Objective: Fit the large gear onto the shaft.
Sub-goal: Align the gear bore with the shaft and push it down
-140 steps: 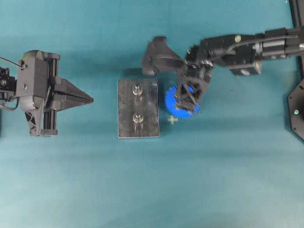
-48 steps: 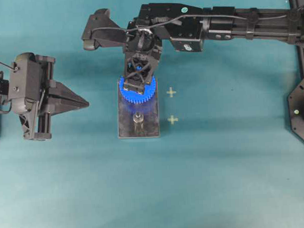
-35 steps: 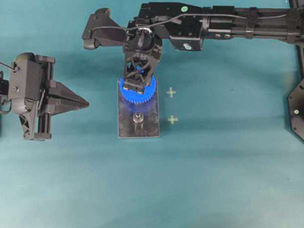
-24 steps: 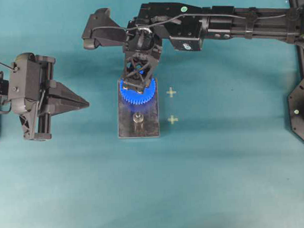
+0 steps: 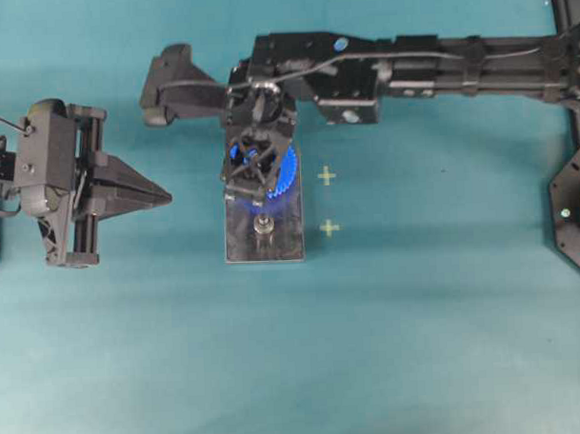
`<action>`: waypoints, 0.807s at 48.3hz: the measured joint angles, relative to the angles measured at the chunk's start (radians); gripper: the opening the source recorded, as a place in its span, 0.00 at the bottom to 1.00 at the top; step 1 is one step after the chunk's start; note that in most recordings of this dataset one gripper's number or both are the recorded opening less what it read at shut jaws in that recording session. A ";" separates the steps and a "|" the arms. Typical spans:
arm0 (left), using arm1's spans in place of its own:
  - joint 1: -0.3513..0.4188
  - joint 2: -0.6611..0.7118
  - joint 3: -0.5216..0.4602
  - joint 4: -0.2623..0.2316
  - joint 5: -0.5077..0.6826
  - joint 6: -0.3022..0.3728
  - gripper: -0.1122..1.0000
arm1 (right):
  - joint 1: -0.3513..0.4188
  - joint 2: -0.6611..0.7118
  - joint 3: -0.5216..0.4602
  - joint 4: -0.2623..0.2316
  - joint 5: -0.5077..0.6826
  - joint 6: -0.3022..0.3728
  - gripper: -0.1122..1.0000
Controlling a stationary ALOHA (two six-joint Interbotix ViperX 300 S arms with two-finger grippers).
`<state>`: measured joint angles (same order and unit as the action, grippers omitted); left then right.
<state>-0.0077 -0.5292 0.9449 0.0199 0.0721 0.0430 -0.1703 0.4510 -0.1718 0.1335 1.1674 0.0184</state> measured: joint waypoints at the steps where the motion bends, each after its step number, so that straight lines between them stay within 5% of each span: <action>1: 0.000 0.000 0.000 0.000 0.000 -0.002 0.10 | -0.002 0.003 -0.002 0.002 0.000 0.000 0.79; 39: -0.012 0.005 0.000 0.000 -0.011 -0.049 0.10 | -0.008 -0.014 0.021 -0.008 0.014 -0.002 0.78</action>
<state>-0.0199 -0.5246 0.9449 0.0199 0.0614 -0.0061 -0.1779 0.4372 -0.1503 0.1258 1.1812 0.0169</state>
